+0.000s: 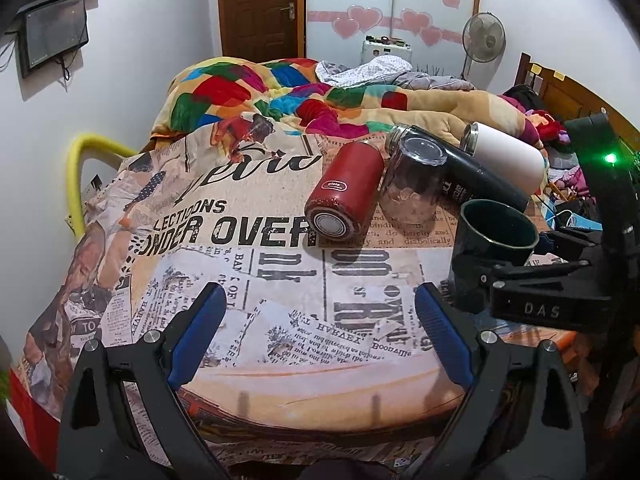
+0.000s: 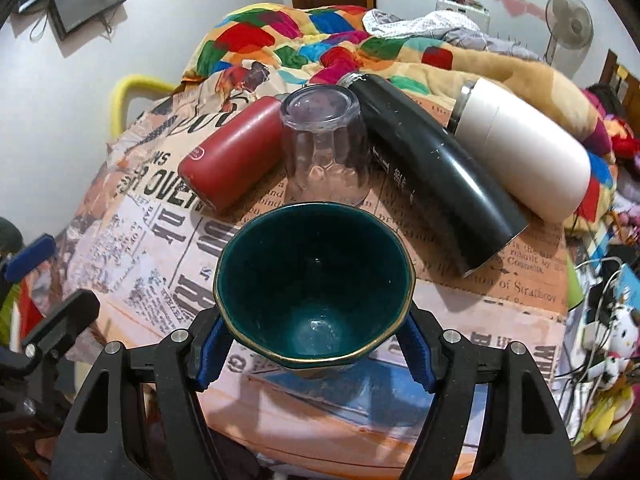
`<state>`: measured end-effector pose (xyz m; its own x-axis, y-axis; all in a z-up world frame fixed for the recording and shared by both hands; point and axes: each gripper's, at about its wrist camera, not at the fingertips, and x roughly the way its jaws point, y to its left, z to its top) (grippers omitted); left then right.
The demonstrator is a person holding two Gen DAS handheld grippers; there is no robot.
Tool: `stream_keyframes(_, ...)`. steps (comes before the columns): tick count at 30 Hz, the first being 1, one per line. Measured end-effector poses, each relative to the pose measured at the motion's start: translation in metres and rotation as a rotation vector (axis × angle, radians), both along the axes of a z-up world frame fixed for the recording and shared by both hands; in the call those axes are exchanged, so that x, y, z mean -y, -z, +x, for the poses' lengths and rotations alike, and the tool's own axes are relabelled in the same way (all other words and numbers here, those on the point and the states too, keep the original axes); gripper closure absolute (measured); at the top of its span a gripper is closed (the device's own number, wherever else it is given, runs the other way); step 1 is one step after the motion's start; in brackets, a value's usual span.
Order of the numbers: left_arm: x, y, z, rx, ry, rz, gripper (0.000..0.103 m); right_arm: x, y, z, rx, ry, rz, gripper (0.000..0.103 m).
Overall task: Flip cup upright
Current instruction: 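Rotate the green mug with the right tool until its opening faces up, then lower the upright mug onto the sheet, open and withdraw the right tool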
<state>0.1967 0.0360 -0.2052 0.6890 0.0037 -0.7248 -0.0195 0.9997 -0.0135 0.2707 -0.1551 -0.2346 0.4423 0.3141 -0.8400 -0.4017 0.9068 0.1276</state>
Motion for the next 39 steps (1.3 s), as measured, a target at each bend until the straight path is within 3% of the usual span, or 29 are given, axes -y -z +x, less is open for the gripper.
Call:
stream_keyframes(14, 0.008, -0.027, -0.017, 0.045, 0.008, -0.004, 0.007, 0.005, 0.002, -0.020, -0.047, -0.022, -0.021, 0.031)
stream_keyframes(20, 0.021, -0.059, -0.037, 0.103, 0.023, -0.010, 0.007, 0.020, -0.024, -0.040, -0.004, -0.023, 0.022, 0.031)
stream_keyframes(24, 0.030, -0.088, -0.056, 0.169, 0.041, -0.032, 0.007, 0.042, -0.065, -0.062, 0.096, 0.009, 0.077, 0.031)
stream_keyframes(29, 0.042, -0.140, -0.094, 0.309, 0.070, -0.065, 0.007, 0.074, -0.126, -0.096, 0.254, 0.054, 0.187, 0.031)
stream_keyframes(33, 0.049, -0.180, -0.130, 0.449, 0.085, -0.082, 0.007, 0.099, -0.182, -0.140, 0.439, 0.082, 0.261, 0.031)
stream_keyframes(39, 0.057, -0.220, -0.179, 0.617, 0.093, -0.087, 0.007, 0.108, -0.230, -0.196, 0.672, 0.099, 0.313, 0.026)
